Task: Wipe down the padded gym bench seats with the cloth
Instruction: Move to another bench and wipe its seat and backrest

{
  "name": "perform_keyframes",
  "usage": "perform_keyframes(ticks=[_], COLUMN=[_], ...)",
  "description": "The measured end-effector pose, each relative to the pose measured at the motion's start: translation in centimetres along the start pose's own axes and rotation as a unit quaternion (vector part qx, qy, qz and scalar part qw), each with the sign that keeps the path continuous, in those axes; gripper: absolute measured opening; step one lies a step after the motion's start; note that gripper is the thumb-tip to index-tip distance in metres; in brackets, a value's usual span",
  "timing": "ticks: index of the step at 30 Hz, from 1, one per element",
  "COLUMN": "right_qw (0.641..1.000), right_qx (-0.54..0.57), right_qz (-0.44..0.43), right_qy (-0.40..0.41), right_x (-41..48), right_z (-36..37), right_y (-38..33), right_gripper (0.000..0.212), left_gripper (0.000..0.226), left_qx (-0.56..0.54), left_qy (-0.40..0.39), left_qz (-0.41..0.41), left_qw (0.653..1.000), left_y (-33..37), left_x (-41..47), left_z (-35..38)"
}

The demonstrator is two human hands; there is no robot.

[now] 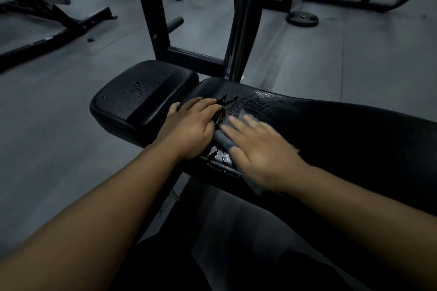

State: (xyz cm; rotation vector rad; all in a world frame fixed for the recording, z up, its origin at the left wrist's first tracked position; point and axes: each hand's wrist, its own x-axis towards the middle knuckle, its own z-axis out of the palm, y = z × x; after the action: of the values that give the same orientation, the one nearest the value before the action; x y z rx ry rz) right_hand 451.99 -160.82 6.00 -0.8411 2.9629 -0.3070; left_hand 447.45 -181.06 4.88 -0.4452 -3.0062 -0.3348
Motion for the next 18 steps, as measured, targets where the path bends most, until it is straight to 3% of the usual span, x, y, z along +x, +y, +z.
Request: perform_keyframes(ticks=[4,6,11,15,18], right_qw=[0.991,0.985,1.000,0.996,0.990], right_qx=[-0.037,-0.042,-0.011,-0.028,-0.041], right_qz=[0.127,0.161,-0.006,0.082,0.128], right_qy=[0.019,0.034,0.006,0.017,0.041], right_x=[4.7,7.3,2.6,4.7,8.7], right_z=[-1.0,-0.7,0.0,-1.2,-0.7], right_y=[5.4,4.5,1.2,5.6,4.4], right_gripper=[0.060,0.057,0.065,0.057,0.055], left_gripper=[0.048,0.050,0.053,0.054,0.058], left_qx=[-0.008,-0.009,-0.007,-0.007,-0.008], left_qy=[0.013,0.012,0.020,0.018,0.012], left_qz=[0.004,0.003,-0.009,-0.006,-0.009], left_qw=[1.000,1.000,1.000,1.000,1.000], left_y=[0.0,0.1,0.0,0.1,0.3], left_x=[0.1,0.2,0.1,0.4,0.2], left_z=[0.1,0.2,0.4,0.5,0.3])
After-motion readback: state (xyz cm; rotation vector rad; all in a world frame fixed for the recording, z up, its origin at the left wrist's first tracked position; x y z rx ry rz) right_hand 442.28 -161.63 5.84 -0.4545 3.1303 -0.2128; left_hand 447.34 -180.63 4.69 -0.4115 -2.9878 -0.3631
